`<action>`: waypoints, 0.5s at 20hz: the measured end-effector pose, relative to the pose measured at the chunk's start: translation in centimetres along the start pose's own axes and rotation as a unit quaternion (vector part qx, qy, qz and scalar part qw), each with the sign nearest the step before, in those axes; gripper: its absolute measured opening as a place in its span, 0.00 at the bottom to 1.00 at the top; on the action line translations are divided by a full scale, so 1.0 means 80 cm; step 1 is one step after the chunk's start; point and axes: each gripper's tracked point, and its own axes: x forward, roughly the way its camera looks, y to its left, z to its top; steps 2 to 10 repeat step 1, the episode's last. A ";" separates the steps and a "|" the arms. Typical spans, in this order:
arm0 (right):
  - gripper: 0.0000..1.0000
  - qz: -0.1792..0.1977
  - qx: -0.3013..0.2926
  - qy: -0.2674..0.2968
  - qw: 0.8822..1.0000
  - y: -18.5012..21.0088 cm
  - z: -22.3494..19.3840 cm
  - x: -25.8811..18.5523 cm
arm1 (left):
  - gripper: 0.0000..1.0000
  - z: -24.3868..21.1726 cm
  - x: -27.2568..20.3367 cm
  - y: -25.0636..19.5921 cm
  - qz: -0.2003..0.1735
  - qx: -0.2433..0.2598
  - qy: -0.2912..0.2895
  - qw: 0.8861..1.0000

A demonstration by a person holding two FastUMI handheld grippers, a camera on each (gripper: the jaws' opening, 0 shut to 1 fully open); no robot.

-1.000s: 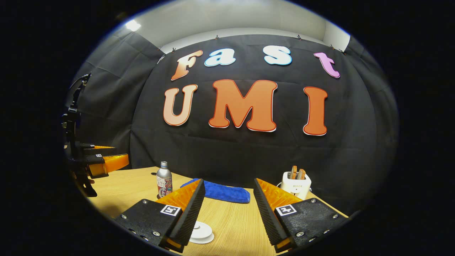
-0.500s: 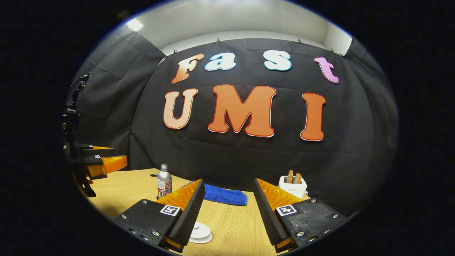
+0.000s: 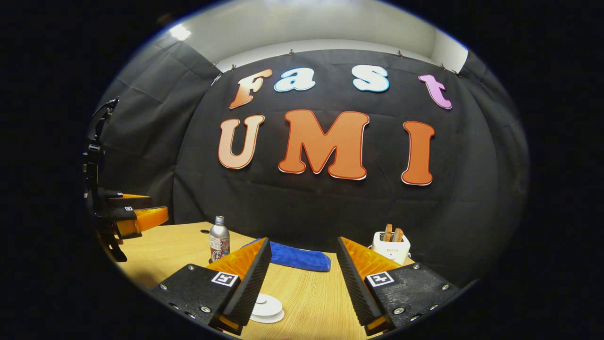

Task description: Open the teacup lid with one hand, grasp the water bottle and pour water into the teacup with the other hand; after pouring, place the water bottle on the coaster and then close the teacup lid.

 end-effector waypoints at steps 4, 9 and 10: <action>0.83 0.000 0.000 0.003 1.000 -0.001 -0.002 0.002 | 0.93 -0.001 0.002 -0.001 0.000 0.000 0.000 1.000; 0.83 0.000 0.000 0.003 1.000 -0.001 -0.002 0.002 | 0.93 -0.001 0.002 -0.001 0.000 0.000 0.000 1.000; 0.83 0.000 0.000 0.003 1.000 -0.001 -0.002 0.002 | 0.93 -0.001 0.002 -0.001 0.000 0.000 0.000 1.000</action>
